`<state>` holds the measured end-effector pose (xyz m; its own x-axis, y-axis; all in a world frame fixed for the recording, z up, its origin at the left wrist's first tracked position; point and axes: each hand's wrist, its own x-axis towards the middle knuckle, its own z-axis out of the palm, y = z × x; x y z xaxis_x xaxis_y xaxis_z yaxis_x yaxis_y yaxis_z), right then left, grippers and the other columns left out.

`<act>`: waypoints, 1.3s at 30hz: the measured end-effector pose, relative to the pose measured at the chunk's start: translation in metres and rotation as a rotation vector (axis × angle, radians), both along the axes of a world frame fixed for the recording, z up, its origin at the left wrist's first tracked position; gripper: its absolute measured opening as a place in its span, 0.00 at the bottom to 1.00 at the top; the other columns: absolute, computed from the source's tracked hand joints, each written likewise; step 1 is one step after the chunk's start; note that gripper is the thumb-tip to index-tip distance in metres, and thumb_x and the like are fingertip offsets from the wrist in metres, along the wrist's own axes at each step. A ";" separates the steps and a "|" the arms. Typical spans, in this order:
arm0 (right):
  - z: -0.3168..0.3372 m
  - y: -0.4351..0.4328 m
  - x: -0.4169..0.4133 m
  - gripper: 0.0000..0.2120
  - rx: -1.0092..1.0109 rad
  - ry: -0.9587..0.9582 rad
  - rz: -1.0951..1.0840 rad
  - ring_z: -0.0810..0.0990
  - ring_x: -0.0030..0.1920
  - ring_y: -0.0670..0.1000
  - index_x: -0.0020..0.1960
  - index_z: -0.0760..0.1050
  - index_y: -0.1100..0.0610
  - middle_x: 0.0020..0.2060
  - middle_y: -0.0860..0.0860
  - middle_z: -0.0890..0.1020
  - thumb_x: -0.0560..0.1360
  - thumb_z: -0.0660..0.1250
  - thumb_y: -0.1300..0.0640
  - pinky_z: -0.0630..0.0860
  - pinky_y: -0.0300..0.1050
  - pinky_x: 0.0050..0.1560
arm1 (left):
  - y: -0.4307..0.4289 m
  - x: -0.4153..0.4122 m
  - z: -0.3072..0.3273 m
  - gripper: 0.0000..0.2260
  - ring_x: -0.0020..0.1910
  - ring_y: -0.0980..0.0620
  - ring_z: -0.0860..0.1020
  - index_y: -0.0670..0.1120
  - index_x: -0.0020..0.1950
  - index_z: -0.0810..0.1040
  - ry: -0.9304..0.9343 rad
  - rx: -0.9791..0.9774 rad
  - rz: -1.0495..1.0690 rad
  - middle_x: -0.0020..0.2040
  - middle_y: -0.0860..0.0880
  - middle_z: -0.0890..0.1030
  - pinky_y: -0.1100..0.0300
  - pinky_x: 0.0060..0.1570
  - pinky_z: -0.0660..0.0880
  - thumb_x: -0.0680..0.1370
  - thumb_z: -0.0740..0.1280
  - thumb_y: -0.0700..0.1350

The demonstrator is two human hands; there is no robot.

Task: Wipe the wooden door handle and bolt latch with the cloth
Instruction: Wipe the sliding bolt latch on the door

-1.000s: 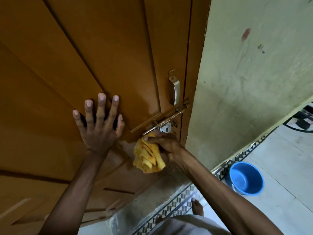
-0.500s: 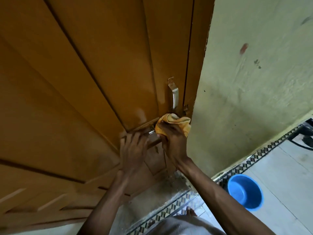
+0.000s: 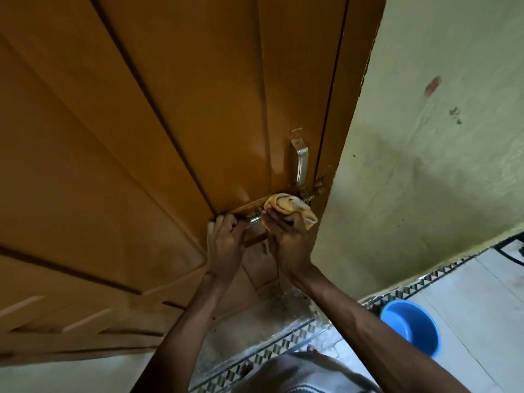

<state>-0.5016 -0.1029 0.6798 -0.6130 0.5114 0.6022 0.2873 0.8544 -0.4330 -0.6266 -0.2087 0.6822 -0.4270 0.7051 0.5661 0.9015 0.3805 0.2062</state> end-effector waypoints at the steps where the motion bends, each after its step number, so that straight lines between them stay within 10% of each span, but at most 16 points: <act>1: -0.002 0.003 0.000 0.16 0.046 -0.036 0.056 0.79 0.53 0.55 0.60 0.80 0.58 0.60 0.50 0.80 0.72 0.68 0.63 0.76 0.44 0.60 | 0.000 0.000 0.000 0.07 0.39 0.45 0.70 0.46 0.47 0.83 -0.005 -0.004 0.001 0.37 0.46 0.72 0.51 0.38 0.62 0.74 0.73 0.35; 14: 0.022 0.020 0.032 0.24 -0.459 0.166 -0.156 0.77 0.61 0.52 0.64 0.76 0.57 0.62 0.54 0.78 0.70 0.76 0.56 0.76 0.44 0.63 | -0.003 0.000 -0.001 0.06 0.42 0.42 0.75 0.40 0.51 0.82 0.132 -0.049 -0.008 0.41 0.43 0.78 0.51 0.44 0.67 0.77 0.70 0.41; 18: 0.022 0.013 0.025 0.19 -0.467 0.071 -0.068 0.74 0.60 0.46 0.61 0.77 0.55 0.60 0.48 0.76 0.71 0.73 0.60 0.70 0.28 0.60 | -0.001 0.004 0.004 0.12 0.42 0.41 0.75 0.40 0.51 0.81 0.096 -0.142 0.028 0.43 0.43 0.79 0.51 0.45 0.67 0.70 0.77 0.37; 26: -0.011 0.010 0.023 0.15 -0.101 -0.298 0.007 0.78 0.56 0.58 0.57 0.79 0.48 0.55 0.52 0.79 0.72 0.70 0.60 0.80 0.52 0.52 | 0.005 0.013 0.018 0.21 0.45 0.42 0.77 0.42 0.52 0.81 0.014 -0.308 0.109 0.45 0.43 0.80 0.50 0.47 0.69 0.61 0.82 0.40; 29: -0.010 0.019 0.043 0.06 -0.343 -0.152 -0.132 0.78 0.43 0.55 0.45 0.77 0.47 0.42 0.51 0.77 0.74 0.65 0.57 0.75 0.49 0.50 | 0.005 0.015 0.020 0.22 0.45 0.43 0.77 0.42 0.52 0.81 -0.001 -0.331 0.128 0.46 0.44 0.80 0.51 0.48 0.68 0.60 0.82 0.41; 32: 0.000 0.017 0.051 0.07 -0.637 -0.082 -0.276 0.79 0.39 0.40 0.47 0.83 0.53 0.39 0.43 0.81 0.70 0.74 0.56 0.72 0.25 0.44 | 0.005 0.016 0.022 0.23 0.45 0.42 0.77 0.42 0.51 0.81 -0.016 -0.328 0.133 0.45 0.43 0.80 0.52 0.49 0.67 0.58 0.82 0.39; 39: 0.018 -0.005 0.034 0.09 -1.165 0.103 -0.212 0.84 0.45 0.52 0.49 0.84 0.56 0.44 0.52 0.86 0.70 0.72 0.63 0.81 0.46 0.51 | 0.005 0.017 0.027 0.23 0.46 0.41 0.78 0.42 0.52 0.82 -0.045 -0.399 0.155 0.46 0.42 0.81 0.50 0.50 0.68 0.59 0.81 0.39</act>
